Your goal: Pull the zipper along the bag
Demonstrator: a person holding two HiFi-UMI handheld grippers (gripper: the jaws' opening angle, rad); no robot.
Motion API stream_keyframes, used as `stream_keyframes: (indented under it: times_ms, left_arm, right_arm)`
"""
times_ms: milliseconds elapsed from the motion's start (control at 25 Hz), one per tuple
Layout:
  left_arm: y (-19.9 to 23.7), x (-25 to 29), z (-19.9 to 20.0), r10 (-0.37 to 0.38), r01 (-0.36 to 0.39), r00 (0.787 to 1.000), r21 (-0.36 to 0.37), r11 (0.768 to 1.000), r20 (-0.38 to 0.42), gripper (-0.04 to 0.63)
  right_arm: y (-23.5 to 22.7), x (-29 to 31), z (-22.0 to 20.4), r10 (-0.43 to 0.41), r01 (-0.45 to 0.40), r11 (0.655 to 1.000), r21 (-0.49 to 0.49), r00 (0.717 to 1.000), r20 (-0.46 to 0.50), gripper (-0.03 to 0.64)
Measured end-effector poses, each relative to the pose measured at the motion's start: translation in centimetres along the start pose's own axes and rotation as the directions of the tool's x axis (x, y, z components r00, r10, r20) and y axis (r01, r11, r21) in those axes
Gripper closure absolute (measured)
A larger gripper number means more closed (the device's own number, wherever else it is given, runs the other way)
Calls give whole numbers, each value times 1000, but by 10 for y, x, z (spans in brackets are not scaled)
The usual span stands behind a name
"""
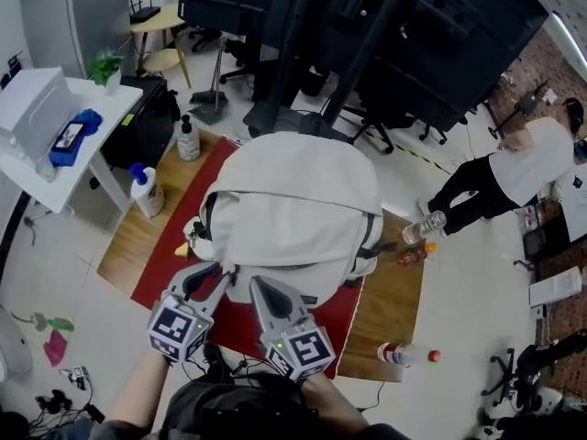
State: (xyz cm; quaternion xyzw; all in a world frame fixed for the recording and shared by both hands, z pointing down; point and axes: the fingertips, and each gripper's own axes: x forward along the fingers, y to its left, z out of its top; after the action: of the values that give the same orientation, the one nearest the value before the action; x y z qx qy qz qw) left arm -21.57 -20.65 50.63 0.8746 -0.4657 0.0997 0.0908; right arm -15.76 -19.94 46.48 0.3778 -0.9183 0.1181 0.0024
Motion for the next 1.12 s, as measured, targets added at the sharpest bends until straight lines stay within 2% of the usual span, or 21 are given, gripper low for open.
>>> stream_keyframes:
  times_ms: [200, 360, 520, 760, 800, 880, 1120]
  left_arm:
    - [-2, 12, -12, -130, 129, 991, -40, 991, -26, 463]
    - [-7, 20, -18, -230, 229, 972, -28, 973, -40, 462]
    - [-4, 21, -20, -284, 283, 958, -16, 959, -28, 481]
    - [-6, 13, -19, -352, 352, 936, -16, 936, -15, 515]
    - [-6, 13, -18, -359, 359, 933, -17, 933, -12, 517]
    - [-6, 11, -18, -376, 376, 927, -26, 926, -8, 522]
    - [-3, 10, -18, -408, 407, 913, -43, 912, 4, 531]
  right_arm:
    - [6, 6, -12, -9, 10, 1000, 22, 999, -49, 607]
    - [6, 12, -18, -35, 39, 998, 48, 996, -86, 604]
    - [2, 21, -25, -53, 63, 995, 76, 991, -125, 558]
    - [4, 40, -30, -84, 97, 993, 67, 982, -170, 546]
    - [4, 43, -32, -84, 98, 993, 69, 980, -181, 526]
    - [6, 49, -35, -79, 96, 993, 73, 976, -205, 502]
    - [3, 59, -36, -31, 50, 994, 96, 981, -192, 503]
